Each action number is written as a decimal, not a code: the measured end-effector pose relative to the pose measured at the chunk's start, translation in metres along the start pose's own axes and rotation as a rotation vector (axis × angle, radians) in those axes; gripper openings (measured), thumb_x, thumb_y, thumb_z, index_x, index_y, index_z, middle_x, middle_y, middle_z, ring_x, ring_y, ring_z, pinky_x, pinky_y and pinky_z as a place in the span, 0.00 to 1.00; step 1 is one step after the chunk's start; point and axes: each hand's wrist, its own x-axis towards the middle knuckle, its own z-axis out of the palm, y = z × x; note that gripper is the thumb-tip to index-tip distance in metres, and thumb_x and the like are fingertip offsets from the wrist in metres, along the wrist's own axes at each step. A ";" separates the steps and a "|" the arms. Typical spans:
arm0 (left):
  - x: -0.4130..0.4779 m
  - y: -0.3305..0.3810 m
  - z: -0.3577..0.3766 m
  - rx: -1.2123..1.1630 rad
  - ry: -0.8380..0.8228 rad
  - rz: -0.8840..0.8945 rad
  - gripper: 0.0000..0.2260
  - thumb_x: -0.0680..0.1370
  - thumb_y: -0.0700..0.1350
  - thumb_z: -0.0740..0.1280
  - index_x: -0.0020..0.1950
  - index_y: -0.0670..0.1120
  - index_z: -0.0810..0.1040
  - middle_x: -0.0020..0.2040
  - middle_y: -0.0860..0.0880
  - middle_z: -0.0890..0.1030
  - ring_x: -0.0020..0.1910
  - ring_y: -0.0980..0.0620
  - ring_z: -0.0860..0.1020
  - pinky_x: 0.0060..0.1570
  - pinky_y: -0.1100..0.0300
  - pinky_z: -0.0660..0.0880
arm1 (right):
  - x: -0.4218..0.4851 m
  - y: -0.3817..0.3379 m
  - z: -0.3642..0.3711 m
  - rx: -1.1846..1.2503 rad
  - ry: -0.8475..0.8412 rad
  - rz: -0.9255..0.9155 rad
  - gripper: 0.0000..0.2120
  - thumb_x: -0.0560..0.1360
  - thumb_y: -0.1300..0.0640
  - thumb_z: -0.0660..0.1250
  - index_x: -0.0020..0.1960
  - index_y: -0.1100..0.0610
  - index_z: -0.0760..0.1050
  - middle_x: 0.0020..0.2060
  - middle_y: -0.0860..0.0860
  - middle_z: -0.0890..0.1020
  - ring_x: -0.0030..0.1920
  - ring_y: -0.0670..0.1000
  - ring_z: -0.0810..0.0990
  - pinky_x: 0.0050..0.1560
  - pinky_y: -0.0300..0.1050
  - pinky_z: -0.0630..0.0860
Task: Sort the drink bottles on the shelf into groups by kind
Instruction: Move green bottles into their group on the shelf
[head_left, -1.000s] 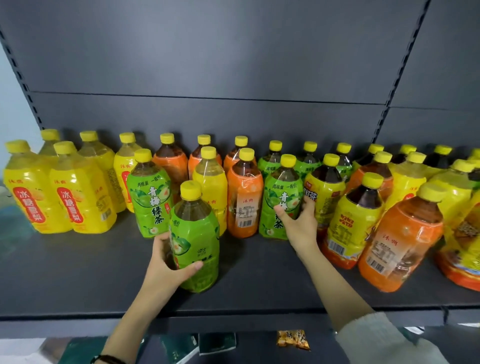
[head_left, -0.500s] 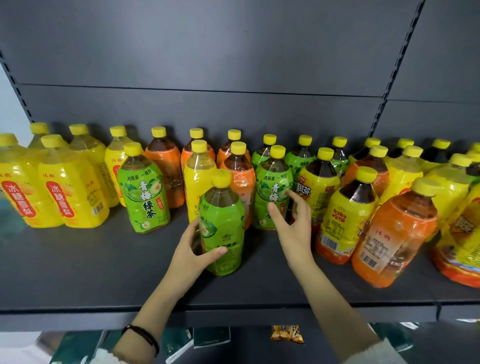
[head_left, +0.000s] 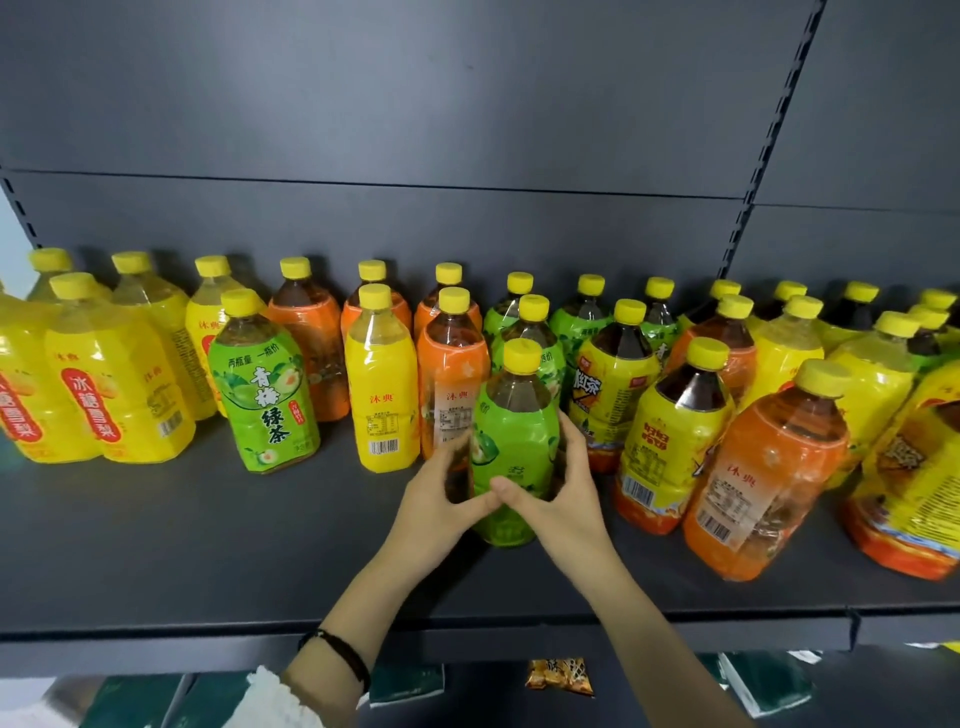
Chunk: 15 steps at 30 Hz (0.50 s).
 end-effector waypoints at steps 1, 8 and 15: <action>0.004 0.004 -0.001 0.070 -0.030 0.032 0.35 0.66 0.65 0.72 0.70 0.54 0.70 0.66 0.58 0.75 0.65 0.61 0.72 0.65 0.53 0.71 | 0.002 0.001 -0.003 0.012 0.019 0.003 0.43 0.66 0.57 0.78 0.71 0.39 0.59 0.65 0.37 0.70 0.66 0.38 0.70 0.65 0.45 0.73; 0.018 -0.001 -0.039 0.248 0.484 0.128 0.22 0.71 0.45 0.74 0.64 0.50 0.73 0.60 0.51 0.71 0.62 0.51 0.71 0.62 0.50 0.72 | 0.018 0.002 -0.030 0.016 0.021 0.048 0.37 0.68 0.60 0.76 0.68 0.41 0.60 0.61 0.38 0.71 0.62 0.37 0.71 0.50 0.24 0.72; 0.057 -0.017 -0.067 0.262 0.633 -0.059 0.50 0.62 0.51 0.80 0.76 0.43 0.55 0.72 0.42 0.64 0.72 0.44 0.62 0.69 0.44 0.64 | 0.016 0.007 -0.022 -0.226 0.089 0.081 0.56 0.54 0.35 0.77 0.74 0.44 0.54 0.68 0.44 0.60 0.72 0.48 0.60 0.72 0.52 0.64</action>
